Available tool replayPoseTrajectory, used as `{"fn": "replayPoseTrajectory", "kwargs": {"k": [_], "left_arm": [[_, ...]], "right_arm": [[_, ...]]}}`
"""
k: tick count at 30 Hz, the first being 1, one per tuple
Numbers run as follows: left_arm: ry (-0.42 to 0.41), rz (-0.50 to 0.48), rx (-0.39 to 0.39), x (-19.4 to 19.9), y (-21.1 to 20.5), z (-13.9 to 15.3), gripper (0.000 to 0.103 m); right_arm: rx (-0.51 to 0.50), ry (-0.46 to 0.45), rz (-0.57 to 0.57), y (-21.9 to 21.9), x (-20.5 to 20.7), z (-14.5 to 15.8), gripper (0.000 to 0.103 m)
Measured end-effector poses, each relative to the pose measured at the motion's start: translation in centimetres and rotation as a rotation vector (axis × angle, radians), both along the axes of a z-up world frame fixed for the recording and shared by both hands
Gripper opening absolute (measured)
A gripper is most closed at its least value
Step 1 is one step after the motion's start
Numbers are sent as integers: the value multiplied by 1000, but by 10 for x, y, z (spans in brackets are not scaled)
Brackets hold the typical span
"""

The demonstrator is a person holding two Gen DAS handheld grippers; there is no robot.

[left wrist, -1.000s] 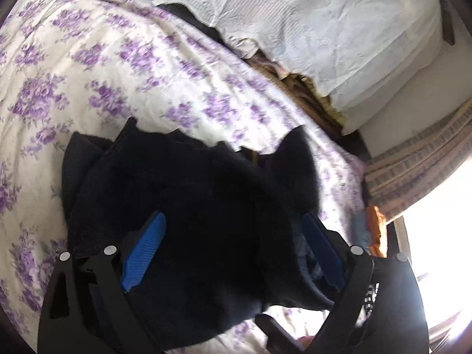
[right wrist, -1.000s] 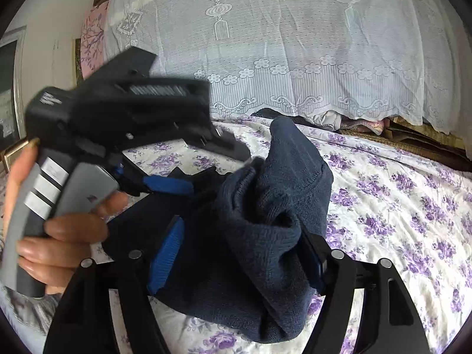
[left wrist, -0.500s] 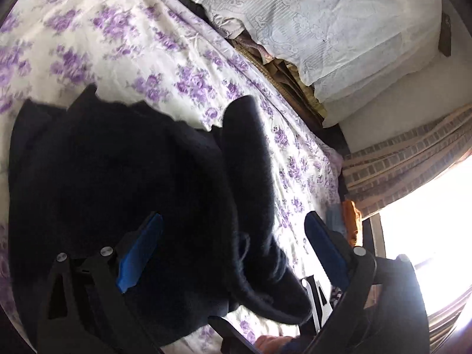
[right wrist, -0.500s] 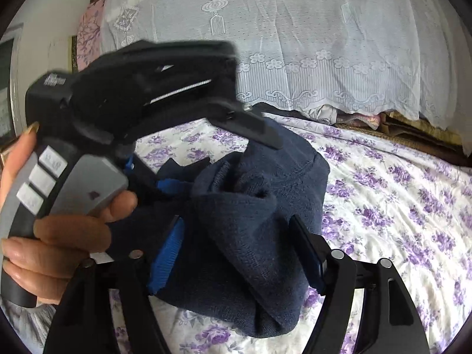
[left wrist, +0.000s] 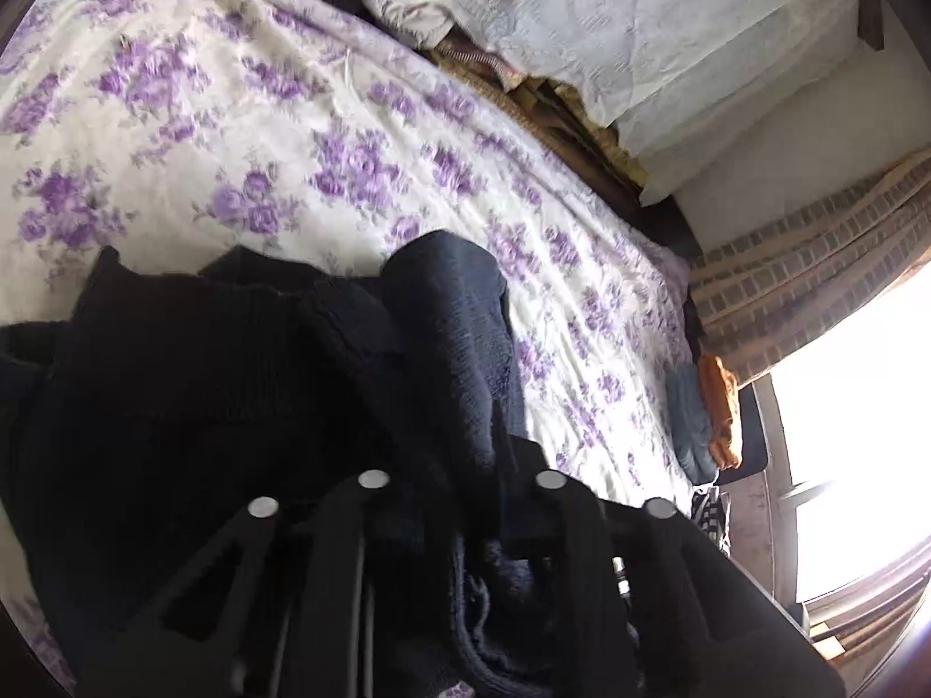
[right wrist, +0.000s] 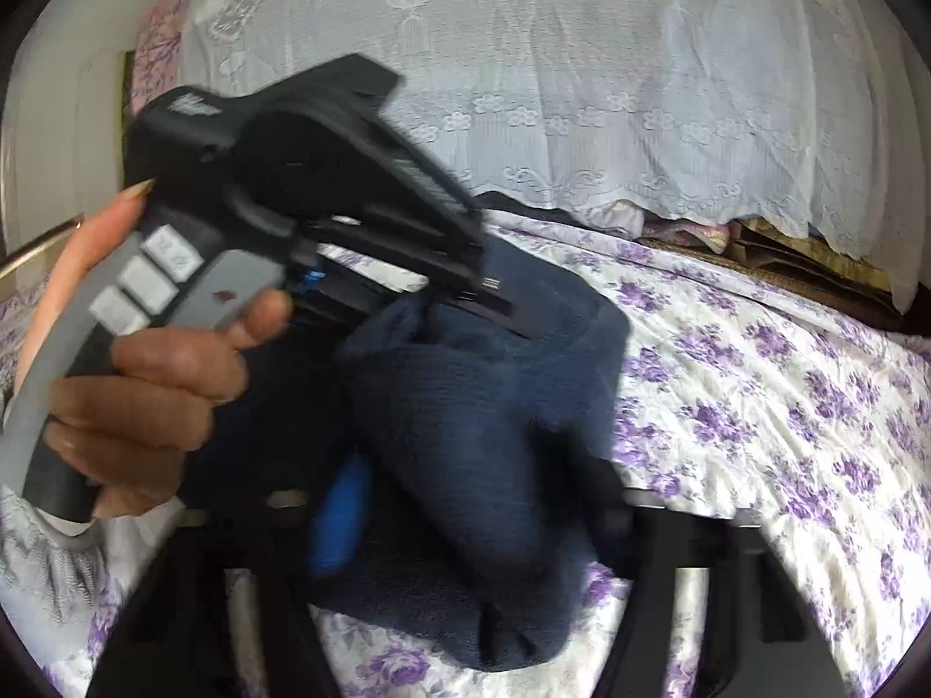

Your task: Fold small clothes

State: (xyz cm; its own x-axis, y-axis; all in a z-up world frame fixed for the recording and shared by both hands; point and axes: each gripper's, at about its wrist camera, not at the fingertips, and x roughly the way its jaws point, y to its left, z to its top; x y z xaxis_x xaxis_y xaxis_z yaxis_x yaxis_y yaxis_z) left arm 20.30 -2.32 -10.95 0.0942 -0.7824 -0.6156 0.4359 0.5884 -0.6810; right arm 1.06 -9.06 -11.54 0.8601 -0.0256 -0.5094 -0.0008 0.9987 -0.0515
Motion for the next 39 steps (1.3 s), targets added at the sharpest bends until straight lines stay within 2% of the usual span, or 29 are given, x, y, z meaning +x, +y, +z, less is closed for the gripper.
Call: {"fn": "replayPoseTrajectory", "kwargs": {"k": [2, 4, 6, 9, 13, 15, 22, 24, 26, 28, 30, 35, 37, 38, 39], "left_arm": [[-27, 7, -9, -4, 5, 9, 12], [-78, 16, -7, -11, 13, 23, 12], [-149, 32, 7, -20, 23, 41, 12], [-211, 63, 35, -29, 43, 54, 12], [-224, 93, 60, -30, 70, 55, 12], [-232, 109, 97, -29, 81, 50, 12], [-175, 153, 173, -18, 108, 18, 13], [-158, 158, 203, -13, 113, 5, 17], [-108, 168, 241, -4, 117, -17, 20], [-66, 162, 215, 3, 121, -31, 21], [-45, 160, 184, 7, 125, -33, 21], [-72, 171, 222, 4, 122, -24, 22], [-126, 214, 275, 0, 124, -11, 30], [-173, 256, 325, -4, 126, -2, 45], [-215, 296, 358, -8, 128, 7, 53]], "right_arm": [[40, -34, 27, -4, -5, 5, 24], [38, -76, 35, 1, -12, 15, 24], [35, -94, 59, 10, -14, 23, 23], [8, -109, 89, 25, -13, 32, 23], [-21, -86, 138, 45, -6, 38, 23], [-52, -69, 155, 58, -2, 36, 23], [-117, 14, 213, 92, 14, 19, 24], [-155, 44, 235, 103, 19, 9, 26], [-208, 83, 252, 115, 24, -5, 33], [-267, 120, 269, 125, 28, -22, 39], [-324, 117, 259, 132, 27, -28, 39], [-284, 116, 266, 125, 29, -26, 43], [-254, 105, 278, 119, 26, -22, 50], [-235, 101, 286, 117, 26, -20, 54], [-192, 95, 298, 110, 22, -16, 62]]}}
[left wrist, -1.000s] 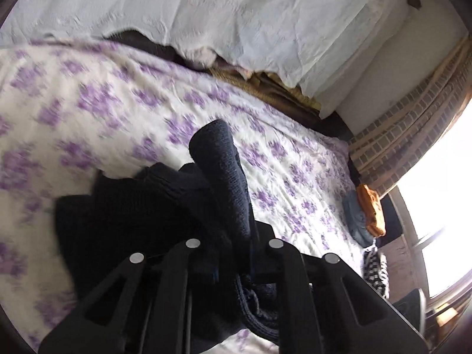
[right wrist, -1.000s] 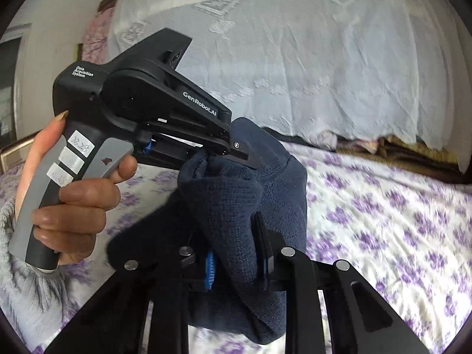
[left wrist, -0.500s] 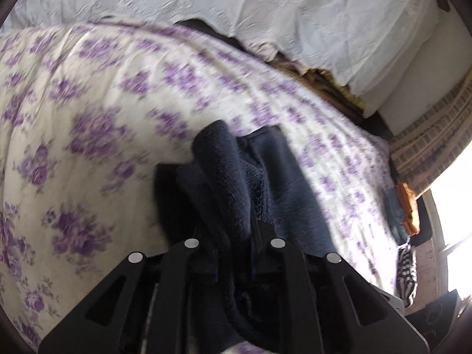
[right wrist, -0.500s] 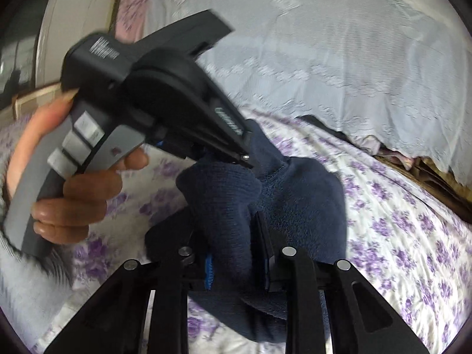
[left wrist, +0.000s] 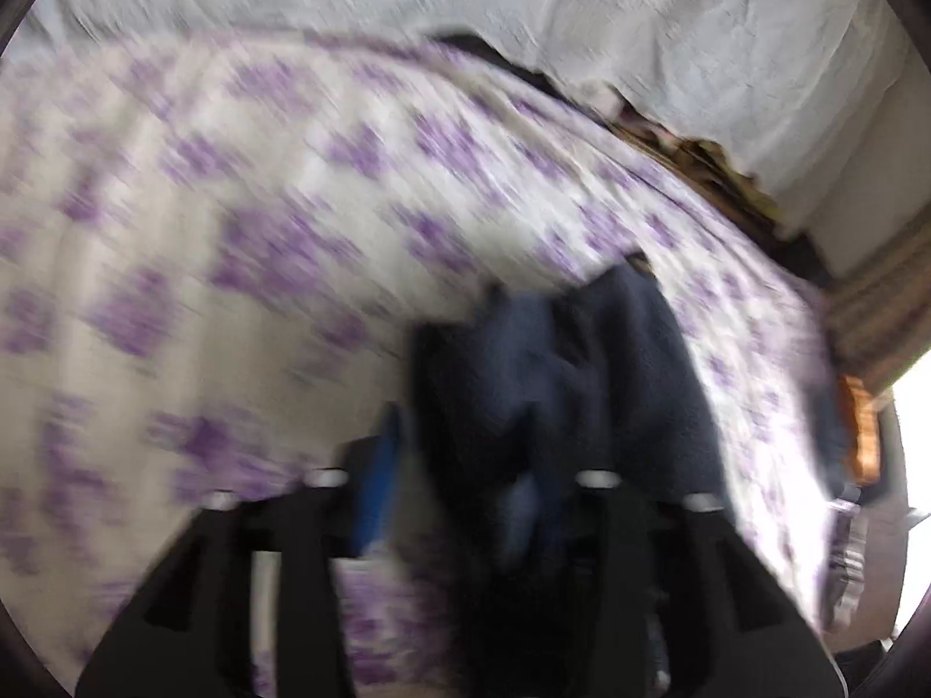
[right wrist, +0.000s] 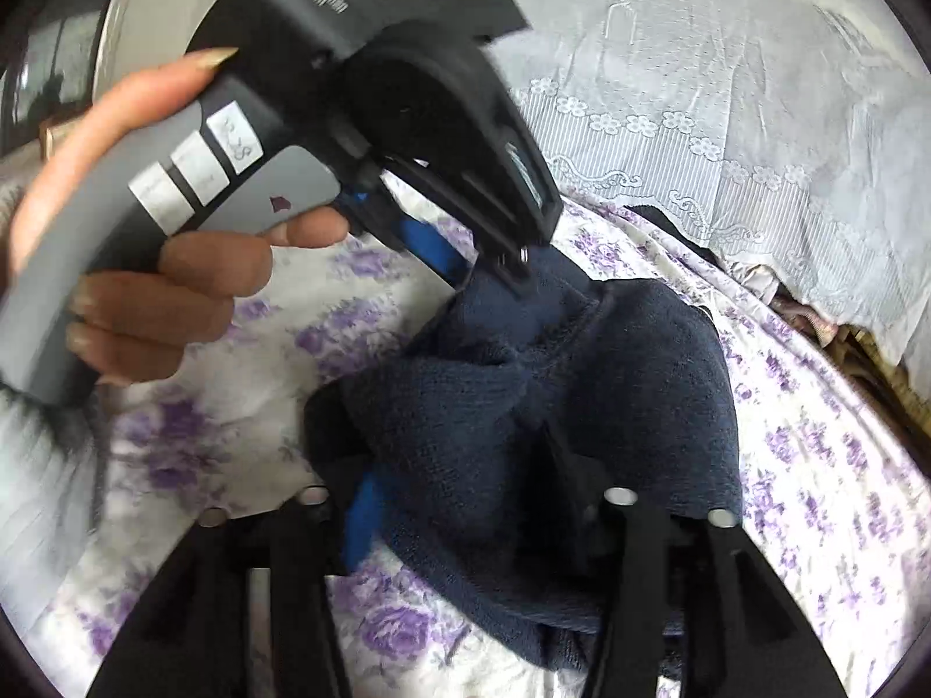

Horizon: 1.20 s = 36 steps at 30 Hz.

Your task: Fold small clothes

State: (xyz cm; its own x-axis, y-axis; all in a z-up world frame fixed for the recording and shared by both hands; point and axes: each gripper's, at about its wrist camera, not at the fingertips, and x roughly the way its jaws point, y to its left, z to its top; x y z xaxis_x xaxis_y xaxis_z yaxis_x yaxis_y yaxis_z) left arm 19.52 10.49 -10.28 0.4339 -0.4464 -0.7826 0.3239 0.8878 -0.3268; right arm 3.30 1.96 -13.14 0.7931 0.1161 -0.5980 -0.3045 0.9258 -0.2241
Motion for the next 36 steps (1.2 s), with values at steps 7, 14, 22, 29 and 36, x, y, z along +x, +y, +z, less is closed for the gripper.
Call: {"fn": "replayPoseTrajectory", "kwargs": {"k": [7, 14, 22, 29, 36], "left_arm": [[-133, -60, -32, -32, -16, 47, 56], [-57, -124, -29, -25, -49, 16, 64], [-20, -145, 13, -13, -50, -18, 64], [-87, -182, 127, -21, -66, -19, 68], [-119, -180, 151, -24, -66, -18, 69]], "right_arm": [[128, -38, 47, -30, -30, 22, 68], [195, -72, -58, -82, -35, 42, 60], [464, 102, -198, -125, 71, 47, 37], [527, 255, -268, -137, 116, -7, 40], [496, 130, -275, -135, 69, 13, 42]]}}
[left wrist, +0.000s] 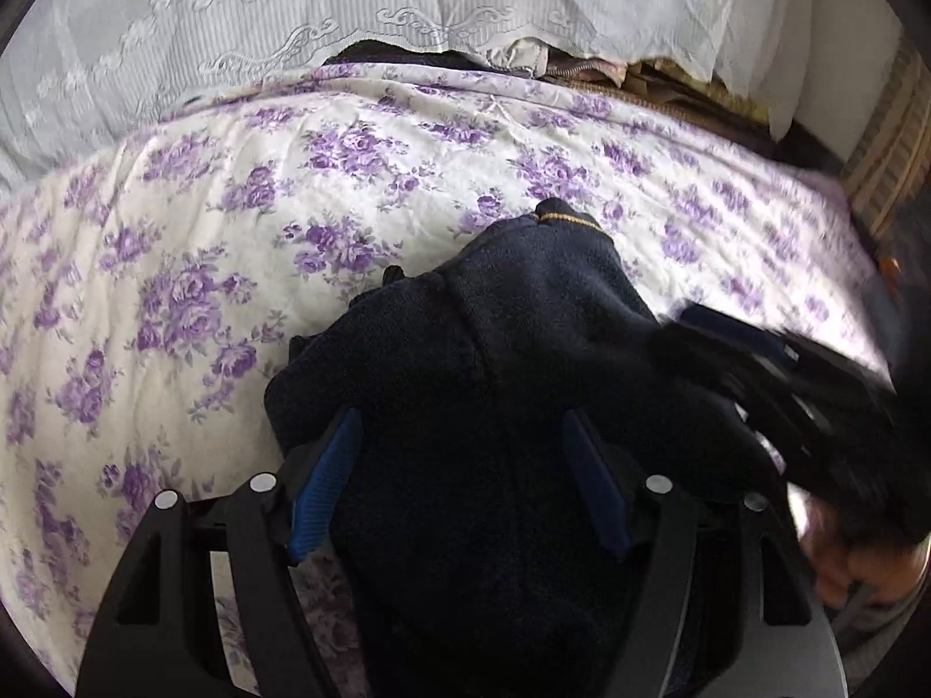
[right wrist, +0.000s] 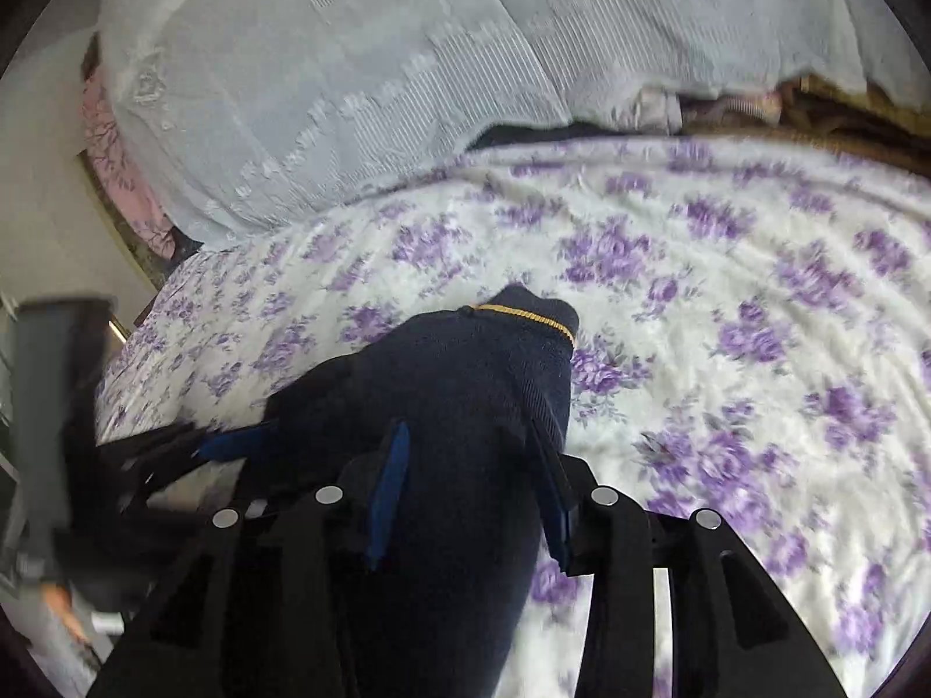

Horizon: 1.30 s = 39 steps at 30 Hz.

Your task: Fold small clothes

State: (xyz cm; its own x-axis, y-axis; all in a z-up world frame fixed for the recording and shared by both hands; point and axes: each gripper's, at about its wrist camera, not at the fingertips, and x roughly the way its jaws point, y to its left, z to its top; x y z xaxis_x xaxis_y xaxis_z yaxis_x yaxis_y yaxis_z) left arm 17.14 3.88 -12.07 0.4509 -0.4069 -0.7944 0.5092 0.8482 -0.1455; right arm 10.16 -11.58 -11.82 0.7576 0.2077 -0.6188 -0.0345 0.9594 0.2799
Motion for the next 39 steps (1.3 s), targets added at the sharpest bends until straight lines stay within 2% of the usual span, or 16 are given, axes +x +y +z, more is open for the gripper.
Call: {"fn": "replayPoseTrajectory", "kwargs": {"k": [4, 9, 12, 16, 18, 20, 24, 29, 32, 36, 39], "left_arm": [[-22, -3, 23, -3, -4, 1, 69], [-37, 15, 13, -5, -1, 6, 70], [-131, 64, 48, -13, 1, 18, 75], [-205, 113, 33, -16, 11, 33, 82], [-223, 142, 53, -14, 14, 33, 84], [-209, 150, 81, -9, 13, 27, 84], [-180, 152, 163, -1, 4, 7, 85], [-174, 155, 145, 0, 9, 5, 89], [-178, 155, 150, 0, 9, 4, 89], [-191, 153, 161, -2, 7, 5, 89], [-189, 152, 159, -1, 7, 5, 89]], "right_arm": [[-162, -90, 32, 21, -47, 15, 42], [-292, -120, 141, 62, -81, 15, 45], [-362, -144, 198, 90, -83, 13, 48], [-347, -127, 215, 107, -77, 8, 48], [-319, -102, 212, 107, -71, 2, 49], [-331, -60, 235, 111, -66, -12, 49], [-377, -69, 241, 118, -68, -18, 50], [-314, -81, 243, 105, -72, -12, 50], [-268, -128, 235, 94, -83, -3, 52], [-277, -200, 159, 76, -99, 10, 52], [-265, -153, 128, 60, -90, 1, 52]]}}
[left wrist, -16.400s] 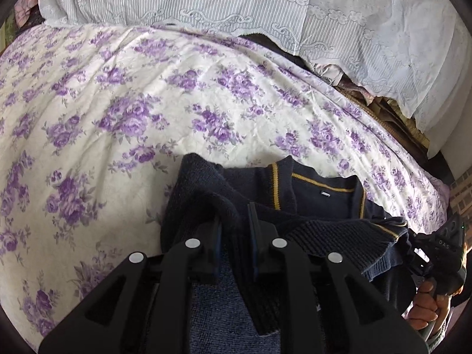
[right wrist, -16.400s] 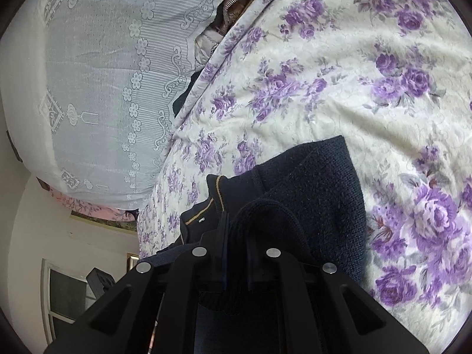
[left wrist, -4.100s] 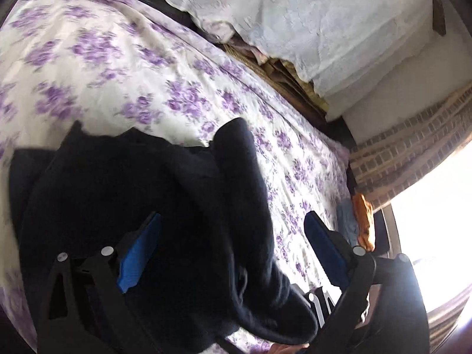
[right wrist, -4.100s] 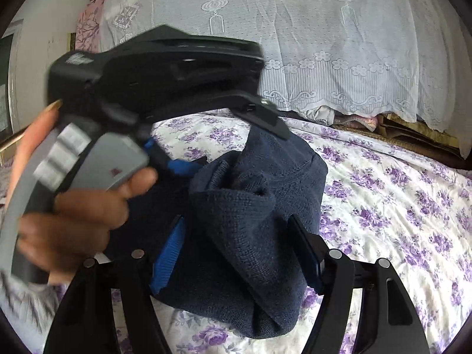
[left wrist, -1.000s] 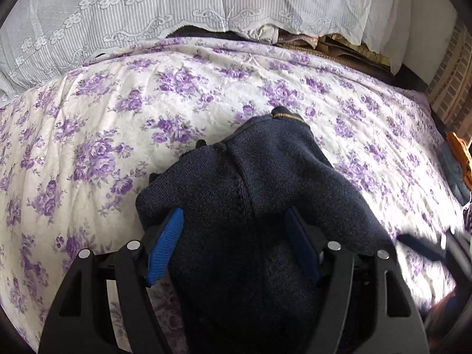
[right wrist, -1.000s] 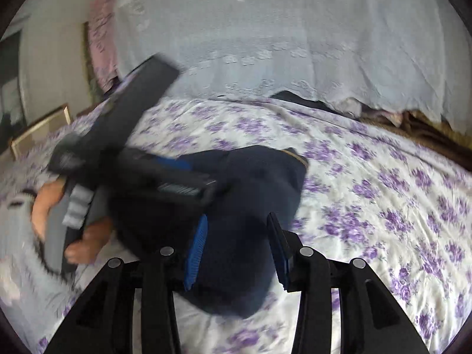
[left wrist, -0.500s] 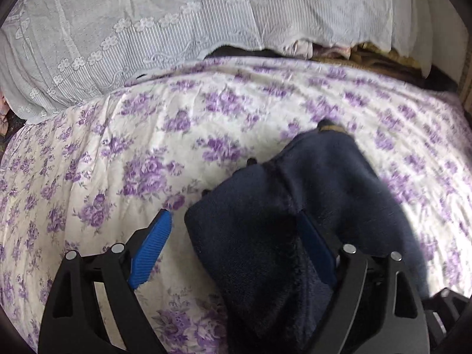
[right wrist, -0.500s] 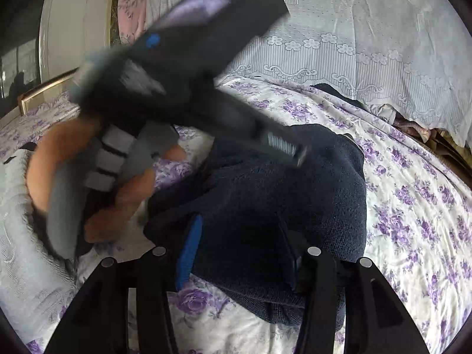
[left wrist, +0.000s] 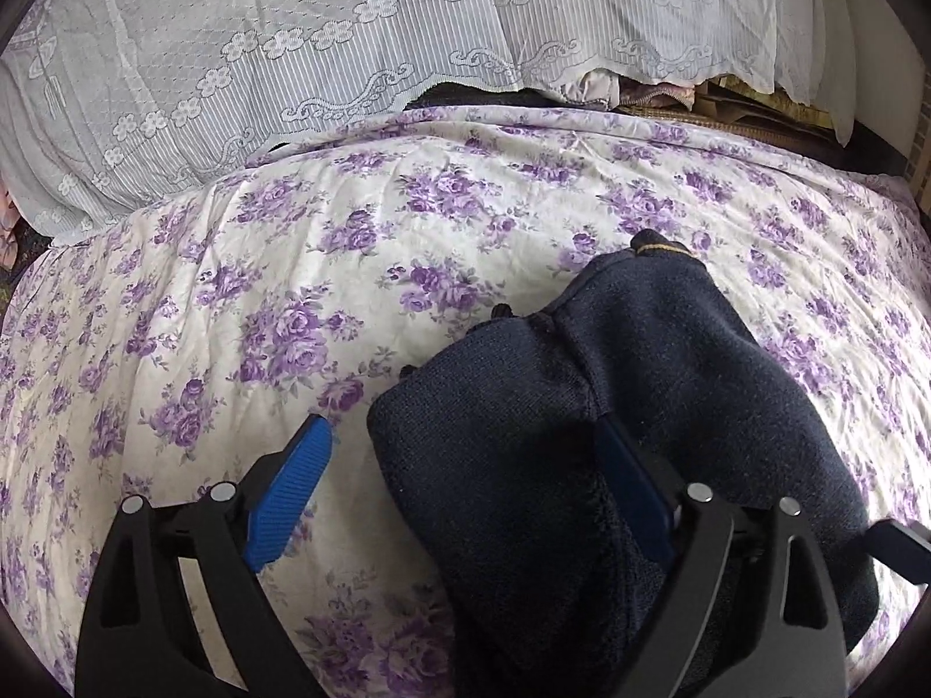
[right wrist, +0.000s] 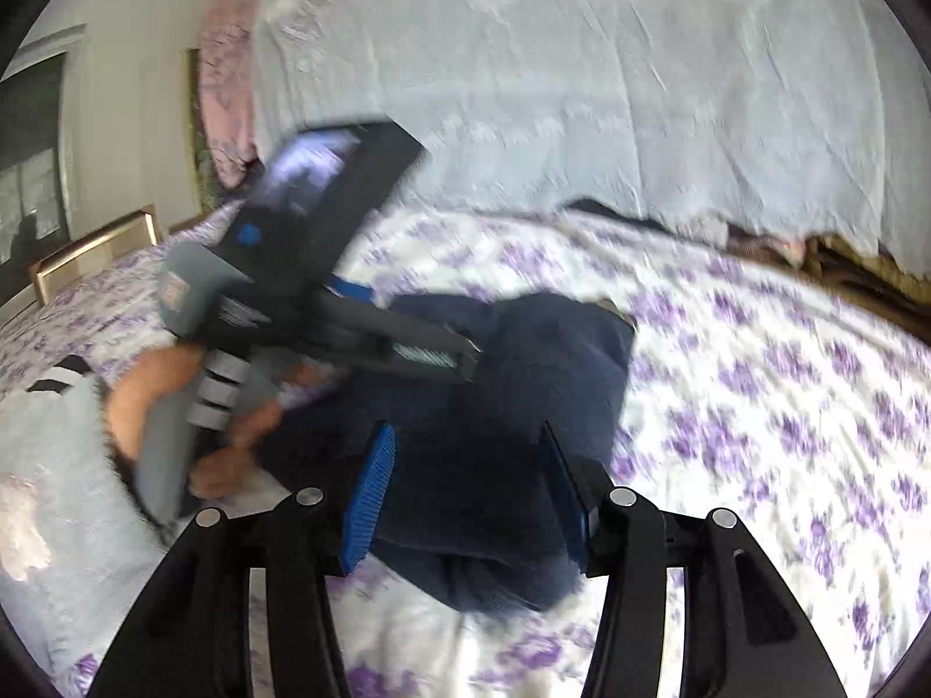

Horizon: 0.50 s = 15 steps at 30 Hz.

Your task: Fold small clothes

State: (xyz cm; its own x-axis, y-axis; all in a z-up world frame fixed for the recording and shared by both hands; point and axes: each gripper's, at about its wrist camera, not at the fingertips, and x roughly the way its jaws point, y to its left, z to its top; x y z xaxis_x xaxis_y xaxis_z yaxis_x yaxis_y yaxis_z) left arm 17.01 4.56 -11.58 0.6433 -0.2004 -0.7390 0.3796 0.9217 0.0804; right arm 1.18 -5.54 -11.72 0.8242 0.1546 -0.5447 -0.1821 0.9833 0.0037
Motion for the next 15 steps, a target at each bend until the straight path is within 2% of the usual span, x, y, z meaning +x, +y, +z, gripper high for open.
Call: {"fn": "replayPoseTrajectory", "kwargs": {"k": [5, 10, 13, 15], "left_arm": [[-3, -2, 11, 0, -1, -1, 90], [-7, 4, 14, -1, 0, 0, 91], [-35, 13, 35, -4, 1, 7, 90], [-60, 8, 21, -11, 4, 17, 90]], "right_arm": [[-20, 8, 10, 2, 4, -6, 67], [-1, -5, 7, 4, -7, -3, 66], [44, -62, -20, -6, -12, 8, 66], [64, -92, -68, -17, -13, 13, 66]]}}
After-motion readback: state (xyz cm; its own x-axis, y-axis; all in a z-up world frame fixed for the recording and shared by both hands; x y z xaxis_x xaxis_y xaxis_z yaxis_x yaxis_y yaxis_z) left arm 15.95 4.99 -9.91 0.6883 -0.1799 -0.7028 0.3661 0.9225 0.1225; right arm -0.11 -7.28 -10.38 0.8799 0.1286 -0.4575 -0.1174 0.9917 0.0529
